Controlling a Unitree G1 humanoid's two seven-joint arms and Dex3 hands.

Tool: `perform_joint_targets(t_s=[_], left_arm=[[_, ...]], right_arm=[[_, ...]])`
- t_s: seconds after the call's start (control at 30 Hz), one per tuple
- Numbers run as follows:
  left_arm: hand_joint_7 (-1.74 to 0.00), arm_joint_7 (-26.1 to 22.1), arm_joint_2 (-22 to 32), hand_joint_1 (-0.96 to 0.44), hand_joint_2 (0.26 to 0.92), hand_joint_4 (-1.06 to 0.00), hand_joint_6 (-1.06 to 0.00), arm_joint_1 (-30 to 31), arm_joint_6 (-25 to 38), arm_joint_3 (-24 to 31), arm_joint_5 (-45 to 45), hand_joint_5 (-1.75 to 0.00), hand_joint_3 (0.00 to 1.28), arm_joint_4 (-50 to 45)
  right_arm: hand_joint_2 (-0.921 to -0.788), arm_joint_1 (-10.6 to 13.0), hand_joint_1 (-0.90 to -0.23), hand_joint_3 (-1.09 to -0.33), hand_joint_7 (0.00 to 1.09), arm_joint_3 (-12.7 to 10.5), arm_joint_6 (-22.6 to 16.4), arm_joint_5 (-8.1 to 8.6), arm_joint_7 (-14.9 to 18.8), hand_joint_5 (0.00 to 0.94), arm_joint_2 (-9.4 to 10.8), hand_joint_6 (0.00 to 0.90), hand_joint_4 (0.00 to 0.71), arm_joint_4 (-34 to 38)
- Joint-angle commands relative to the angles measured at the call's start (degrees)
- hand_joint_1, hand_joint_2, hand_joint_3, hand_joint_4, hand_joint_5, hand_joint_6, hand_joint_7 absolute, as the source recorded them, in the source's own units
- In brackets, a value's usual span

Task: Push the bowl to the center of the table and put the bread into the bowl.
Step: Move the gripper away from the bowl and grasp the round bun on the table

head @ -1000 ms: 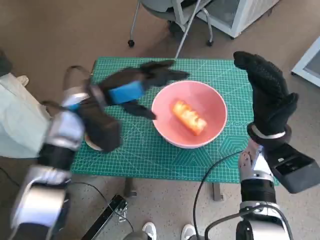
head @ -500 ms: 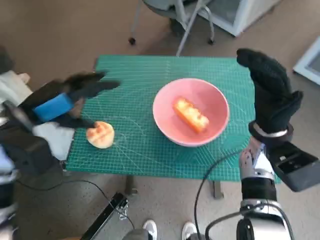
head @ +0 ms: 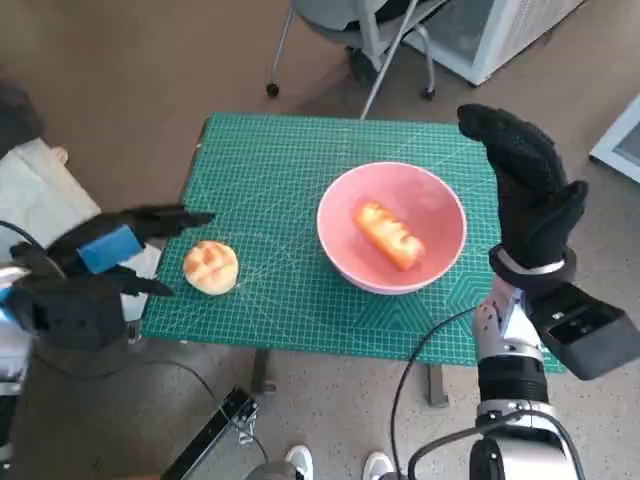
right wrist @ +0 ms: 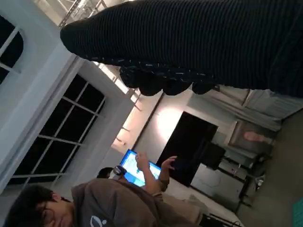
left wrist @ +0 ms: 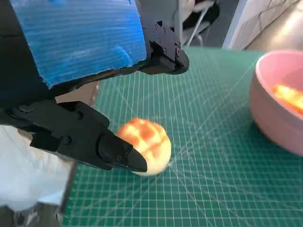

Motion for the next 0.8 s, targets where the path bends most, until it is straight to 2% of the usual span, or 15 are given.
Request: perform_joint_targets(t_s=[0.03,0.3,0.43,0.57,0.63,0.67,0.73,0.77,0.8], left_arm=[[-0.03,1.4,-1.4,-0.06,0.792,-0.29,-0.42,-2.6,-0.3,-2.8,2.8,0.00,0.00,4.2],[-0.01,3.8,-5.4,-0.07,0.798,-0.27,-0.40,-8.0,-1.4,-8.0,7.1,0.00,0.00,16.3],[0.00,7.4,-7.6,-0.10,0.800,-0.27,-0.39,-10.9,-3.6,-10.8,10.2,0.00,0.00,24.4],[0.00,13.1,-9.5,-0.12,0.806,-0.27,-0.38,-13.8,-5.7,-14.1,14.4,0.00,0.01,32.2],[-0.02,16.4,-10.2,-0.12,0.822,-0.31,-0.43,-15.0,-6.6,-15.6,16.5,-0.02,0.01,35.5],[-0.05,17.6,-10.4,-0.12,0.839,-0.37,-0.49,-15.5,-7.0,-16.2,17.3,-0.04,0.02,36.8],[-0.06,19.8,-10.8,-0.12,0.857,-0.44,-0.55,-16.5,-7.7,-17.2,18.4,-0.04,0.01,39.1],[-0.09,21.2,-10.9,-0.11,0.874,-0.53,-0.62,-17.0,-7.7,-17.7,19.2,-0.06,0.02,40.3],[-0.32,22.4,-11.1,-0.08,0.883,-0.53,-0.62,-17.5,-7.9,-18.2,19.7,-0.29,0.04,41.3]], right_arm=[[-0.921,0.0,-0.559,-0.625,0.81,0.0,0.5,0.16,1.1,0.000,-0.5,0.080,0.363,1.2],[-0.921,0.5,-0.562,-0.626,0.81,-0.2,1.3,1.04,2.2,0.000,-1.0,0.076,0.358,0.0],[-0.921,0.7,-0.564,-0.625,0.81,-0.3,1.2,1.08,2.4,0.000,-1.2,0.074,0.358,-0.3],[-0.921,1.0,-0.566,-0.624,0.81,-0.2,1.0,0.62,2.1,0.000,-1.3,0.073,0.358,-0.7],[-0.921,1.1,-0.567,-0.624,0.81,-0.2,0.9,0.33,1.8,0.000,-1.3,0.072,0.358,-0.9],[-0.921,1.1,-0.568,-0.624,0.81,-0.2,0.9,0.25,1.8,0.000,-1.3,0.072,0.358,-1.0],[-0.921,1.2,-0.569,-0.624,0.81,-0.2,0.8,0.12,1.6,0.000,-1.4,0.071,0.358,-1.1],[-0.921,1.2,-0.569,-0.624,0.81,-0.2,0.8,0.00,1.6,0.000,-1.4,0.071,0.358,-1.1],[-0.921,1.2,-0.569,-0.624,0.81,-0.2,0.7,-0.08,1.5,0.000,-1.5,0.071,0.358,-1.1]])
